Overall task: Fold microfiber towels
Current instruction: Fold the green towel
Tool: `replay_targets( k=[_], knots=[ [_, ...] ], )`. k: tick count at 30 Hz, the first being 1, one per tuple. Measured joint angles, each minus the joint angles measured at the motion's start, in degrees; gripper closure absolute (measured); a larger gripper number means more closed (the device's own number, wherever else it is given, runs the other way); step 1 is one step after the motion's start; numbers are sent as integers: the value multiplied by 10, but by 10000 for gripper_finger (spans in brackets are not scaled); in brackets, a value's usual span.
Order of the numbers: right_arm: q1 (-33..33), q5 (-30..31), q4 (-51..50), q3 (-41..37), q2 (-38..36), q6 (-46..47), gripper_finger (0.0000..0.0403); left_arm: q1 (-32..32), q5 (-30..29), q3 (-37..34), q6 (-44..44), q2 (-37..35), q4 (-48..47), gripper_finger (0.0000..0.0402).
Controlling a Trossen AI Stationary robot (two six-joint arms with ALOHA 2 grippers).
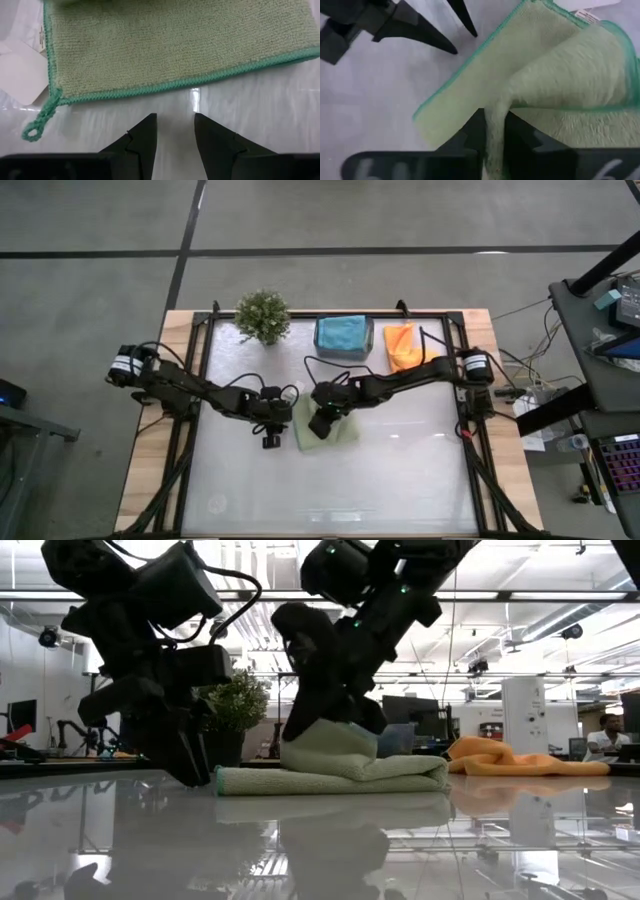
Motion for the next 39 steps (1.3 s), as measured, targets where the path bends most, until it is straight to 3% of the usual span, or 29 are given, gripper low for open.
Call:
replay_targets(
  k=[13,23,29,32,37,39],
  knots=[
    [-1,25,8,33,15,-40,213,0,7,0,-1,-4,3,285],
    [8,18,-10,85,32,-127,168,-1,15,0,-15,-9,1,285],
    [20,25,-103,82,-15,-182,170,-11,14,0,-12,-28,-8,285],
    [21,55,-132,61,-35,-183,188,-12,10,1,-10,-40,-22,285],
    [16,167,-207,23,-55,-175,255,-12,9,1,-11,-45,-16,285],
    [13,184,-201,2,-56,-175,293,-12,8,1,-11,-42,-15,285]
  ],
)
